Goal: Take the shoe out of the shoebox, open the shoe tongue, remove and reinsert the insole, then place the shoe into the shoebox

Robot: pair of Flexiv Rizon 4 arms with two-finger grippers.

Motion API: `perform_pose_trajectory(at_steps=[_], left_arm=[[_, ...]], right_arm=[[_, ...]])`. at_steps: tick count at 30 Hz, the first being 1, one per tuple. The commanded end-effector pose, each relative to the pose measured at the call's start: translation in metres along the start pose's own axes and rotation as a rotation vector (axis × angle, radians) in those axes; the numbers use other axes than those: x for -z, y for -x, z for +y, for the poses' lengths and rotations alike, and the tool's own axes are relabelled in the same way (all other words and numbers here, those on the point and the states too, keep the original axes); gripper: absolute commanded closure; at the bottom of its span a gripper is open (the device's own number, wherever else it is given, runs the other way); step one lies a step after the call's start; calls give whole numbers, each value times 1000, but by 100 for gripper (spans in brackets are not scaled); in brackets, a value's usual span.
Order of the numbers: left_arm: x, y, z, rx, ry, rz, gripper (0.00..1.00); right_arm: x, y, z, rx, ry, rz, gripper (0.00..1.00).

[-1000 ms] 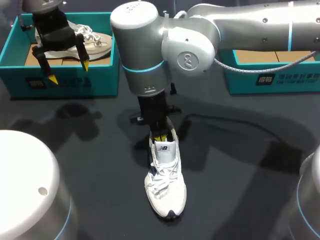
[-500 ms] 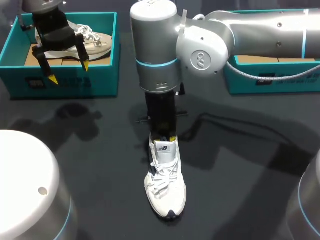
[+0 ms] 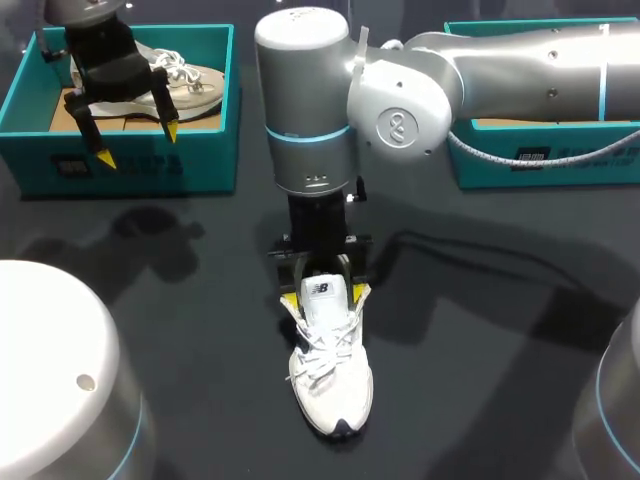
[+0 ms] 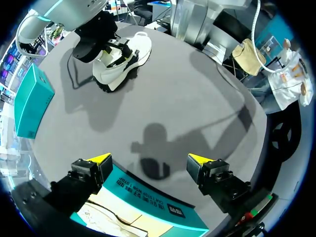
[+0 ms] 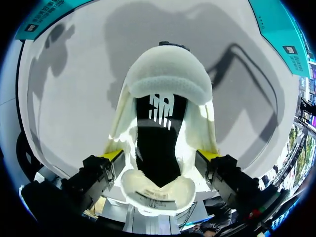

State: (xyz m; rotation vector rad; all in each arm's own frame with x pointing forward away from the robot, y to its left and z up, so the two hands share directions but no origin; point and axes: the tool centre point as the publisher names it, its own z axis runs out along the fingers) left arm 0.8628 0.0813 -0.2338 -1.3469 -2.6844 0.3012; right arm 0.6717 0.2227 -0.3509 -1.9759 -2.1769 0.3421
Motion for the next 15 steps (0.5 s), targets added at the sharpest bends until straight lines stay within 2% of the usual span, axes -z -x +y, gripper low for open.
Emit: perform_pose_trajectory(at_steps=[1, 15], left_arm=[[0, -1, 0, 0, 3, -1, 0], [0, -1, 0, 0, 3, -1, 0]], right_arm=[[-1, 1, -5, -6, 9, 3, 0], [11, 3, -11, -32, 59, -36, 0]])
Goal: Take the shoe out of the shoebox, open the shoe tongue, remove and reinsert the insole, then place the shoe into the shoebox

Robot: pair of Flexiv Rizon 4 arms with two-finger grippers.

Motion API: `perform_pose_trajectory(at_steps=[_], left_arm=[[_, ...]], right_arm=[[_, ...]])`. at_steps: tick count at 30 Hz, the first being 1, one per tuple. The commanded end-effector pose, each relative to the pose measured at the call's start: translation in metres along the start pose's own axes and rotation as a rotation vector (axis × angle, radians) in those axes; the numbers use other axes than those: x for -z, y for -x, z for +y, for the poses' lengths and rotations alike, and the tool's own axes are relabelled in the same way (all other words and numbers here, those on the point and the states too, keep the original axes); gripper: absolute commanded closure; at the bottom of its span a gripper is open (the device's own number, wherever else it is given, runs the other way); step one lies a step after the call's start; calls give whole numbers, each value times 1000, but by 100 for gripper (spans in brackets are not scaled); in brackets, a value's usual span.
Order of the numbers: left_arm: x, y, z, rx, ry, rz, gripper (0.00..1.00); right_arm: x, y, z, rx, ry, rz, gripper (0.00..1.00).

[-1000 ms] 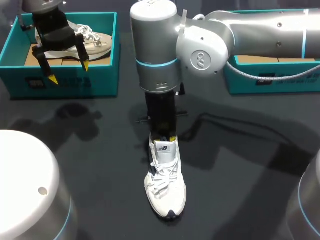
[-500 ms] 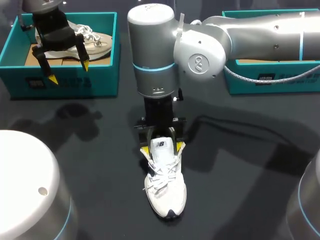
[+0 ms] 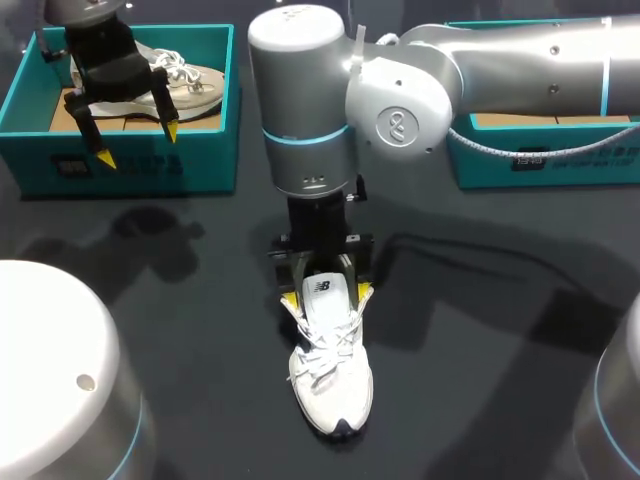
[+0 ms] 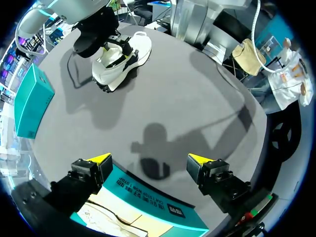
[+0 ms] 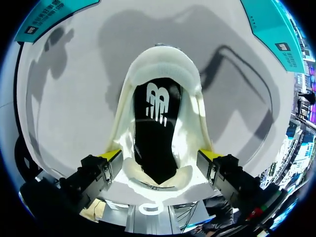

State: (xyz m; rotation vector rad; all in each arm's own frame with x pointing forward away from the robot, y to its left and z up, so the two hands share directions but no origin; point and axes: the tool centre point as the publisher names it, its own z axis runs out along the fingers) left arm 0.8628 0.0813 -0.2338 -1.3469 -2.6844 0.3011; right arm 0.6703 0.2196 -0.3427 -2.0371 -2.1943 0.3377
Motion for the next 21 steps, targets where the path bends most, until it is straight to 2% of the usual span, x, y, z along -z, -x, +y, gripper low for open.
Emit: perform_pose_trajectory(at_steps=[1, 4, 10, 13, 17, 21], left_arm=[[0, -1, 0, 0, 3, -1, 0], [0, -1, 0, 0, 3, -1, 0], [0, -1, 0, 0, 3, -1, 0], [0, -1, 0, 0, 3, -1, 0], [0, -1, 0, 0, 3, -1, 0], [0, -1, 0, 0, 3, -1, 0]], right_arm=[[4, 0, -8, -10, 24, -6, 0], [4, 2, -11, -17, 29, -5, 0], [5, 5, -20, -24, 50, -1, 8], [6, 5, -25, -14, 75, 0, 20], [7, 4, -33, -13, 80, -4, 23], [7, 4, -42, -15, 82, -3, 32]])
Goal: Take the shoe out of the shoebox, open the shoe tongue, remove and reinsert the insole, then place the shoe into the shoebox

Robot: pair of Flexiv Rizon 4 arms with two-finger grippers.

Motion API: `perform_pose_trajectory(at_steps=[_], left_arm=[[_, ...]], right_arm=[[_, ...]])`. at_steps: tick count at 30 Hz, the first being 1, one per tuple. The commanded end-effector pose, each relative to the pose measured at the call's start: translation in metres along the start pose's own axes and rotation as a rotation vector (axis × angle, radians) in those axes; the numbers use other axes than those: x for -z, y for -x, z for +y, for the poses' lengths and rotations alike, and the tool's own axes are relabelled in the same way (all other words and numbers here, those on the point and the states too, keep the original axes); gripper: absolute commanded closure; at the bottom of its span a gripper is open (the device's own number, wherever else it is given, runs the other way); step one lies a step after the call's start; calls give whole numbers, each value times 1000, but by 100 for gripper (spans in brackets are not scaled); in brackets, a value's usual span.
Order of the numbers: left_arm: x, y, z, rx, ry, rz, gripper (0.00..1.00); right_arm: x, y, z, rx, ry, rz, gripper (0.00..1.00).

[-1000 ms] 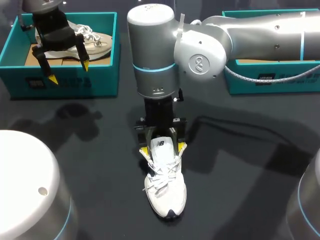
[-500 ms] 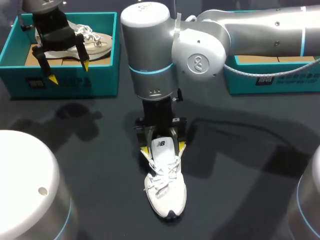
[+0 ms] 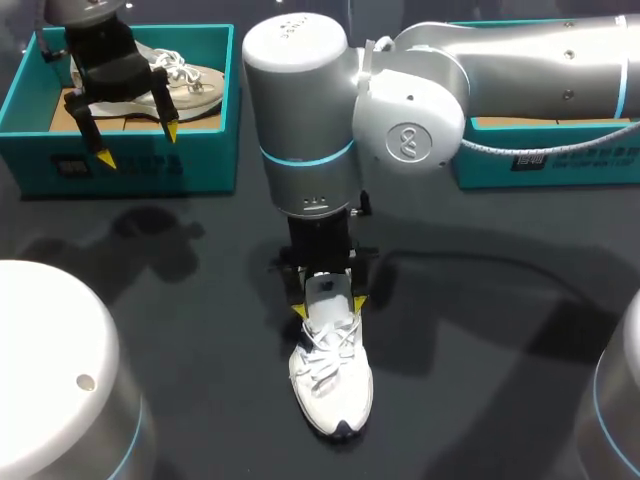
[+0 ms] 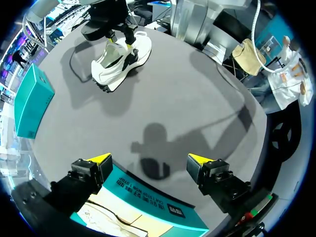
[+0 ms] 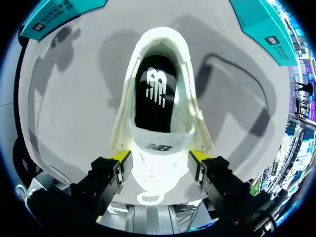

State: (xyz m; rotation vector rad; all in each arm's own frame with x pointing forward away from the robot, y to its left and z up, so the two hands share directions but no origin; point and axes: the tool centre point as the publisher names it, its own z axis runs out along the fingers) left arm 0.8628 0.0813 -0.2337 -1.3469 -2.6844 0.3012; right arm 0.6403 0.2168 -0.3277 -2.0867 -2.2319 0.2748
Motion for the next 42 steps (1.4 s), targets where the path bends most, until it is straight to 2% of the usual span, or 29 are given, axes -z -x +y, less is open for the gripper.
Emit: perform_pose_trajectory(at_steps=[1, 6, 7, 17, 19, 21, 24, 28, 42], left_arm=[[0, -1, 0, 0, 3, -1, 0], [0, -1, 0, 0, 3, -1, 0], [0, -1, 0, 0, 3, -1, 0], [0, -1, 0, 0, 3, -1, 0], [0, -1, 0, 0, 3, -1, 0], [0, -1, 0, 0, 3, -1, 0], [0, -1, 0, 0, 3, -1, 0], [0, -1, 0, 0, 3, -1, 0], [0, -1, 0, 0, 3, -1, 0]], right_arm=[[1, 3, -12, -10, 11, 7, 33], [5, 1, -31, -18, 26, 14, 43], [6, 1, -35, -20, 33, 15, 51], [15, -4, -72, -68, 31, 9, 78], [18, -4, -76, -79, 38, 1, 86], [21, -5, -77, -81, 41, -7, 87], [24, -7, -70, -76, 20, -29, 87], [24, -7, -56, -39, 27, -39, 81], [6, 0, 11, 89, 75, -31, 81]])
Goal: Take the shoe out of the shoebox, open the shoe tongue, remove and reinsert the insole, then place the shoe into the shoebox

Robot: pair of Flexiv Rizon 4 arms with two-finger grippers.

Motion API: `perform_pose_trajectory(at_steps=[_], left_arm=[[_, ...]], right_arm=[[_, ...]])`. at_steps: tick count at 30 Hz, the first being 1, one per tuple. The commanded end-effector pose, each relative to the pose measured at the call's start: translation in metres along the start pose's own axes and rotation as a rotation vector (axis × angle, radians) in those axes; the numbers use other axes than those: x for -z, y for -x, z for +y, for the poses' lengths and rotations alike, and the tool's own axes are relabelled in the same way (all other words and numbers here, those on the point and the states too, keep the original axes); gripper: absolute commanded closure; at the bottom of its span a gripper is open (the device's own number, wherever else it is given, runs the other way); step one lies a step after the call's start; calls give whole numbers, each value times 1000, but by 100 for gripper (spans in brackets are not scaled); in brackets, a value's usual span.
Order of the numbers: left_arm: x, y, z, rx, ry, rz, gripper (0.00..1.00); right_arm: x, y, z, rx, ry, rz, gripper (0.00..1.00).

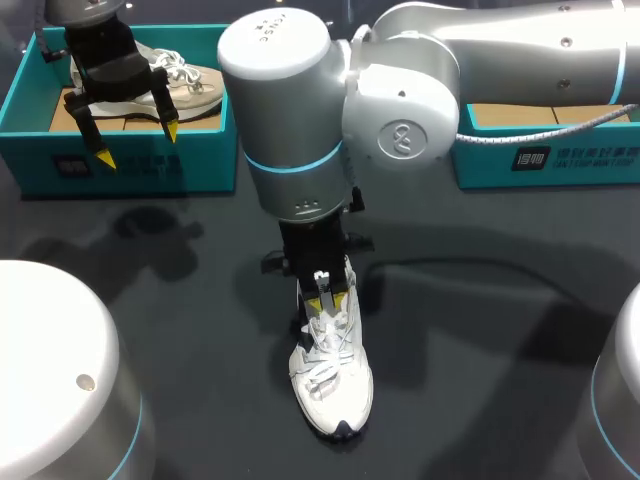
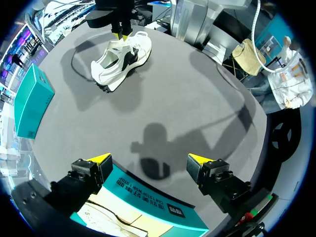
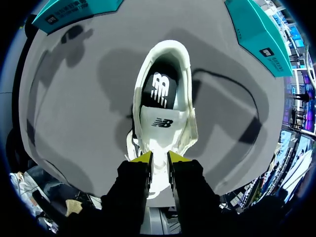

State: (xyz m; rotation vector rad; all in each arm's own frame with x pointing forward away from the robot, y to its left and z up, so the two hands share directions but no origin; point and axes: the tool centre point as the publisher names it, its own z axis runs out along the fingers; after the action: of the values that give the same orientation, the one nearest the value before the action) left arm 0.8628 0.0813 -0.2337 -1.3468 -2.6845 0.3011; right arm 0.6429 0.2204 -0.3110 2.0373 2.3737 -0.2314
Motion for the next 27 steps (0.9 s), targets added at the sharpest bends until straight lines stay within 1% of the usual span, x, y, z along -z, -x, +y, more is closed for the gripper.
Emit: perform_pose_trajectory(at_steps=[1, 5, 8, 10, 16, 18, 20, 27], left_arm=[[0, -1, 0, 0, 3, -1, 0], [0, -1, 0, 0, 3, -1, 0], [0, -1, 0, 0, 3, -1, 0], [0, -1, 0, 0, 3, -1, 0], [0, -1, 0, 0, 3, -1, 0], [0, -1, 0, 0, 3, -1, 0], [0, -1, 0, 0, 3, -1, 0], [0, -1, 0, 0, 3, -1, 0]], right_arm=[[-15, 5, 13, 11, 1, 15, 81], [-29, 14, 22, 18, 15, 39, 81], [-33, 14, 25, 24, 17, 56, 82], [-31, 12, 28, 34, 22, 56, 82], [-10, 2, 30, 61, 43, -7, 82], [-8, 1, 32, 73, 44, -13, 81], [-14, 5, 36, 83, 37, 3, 80], [-41, 14, 48, 96, 30, 65, 80]])
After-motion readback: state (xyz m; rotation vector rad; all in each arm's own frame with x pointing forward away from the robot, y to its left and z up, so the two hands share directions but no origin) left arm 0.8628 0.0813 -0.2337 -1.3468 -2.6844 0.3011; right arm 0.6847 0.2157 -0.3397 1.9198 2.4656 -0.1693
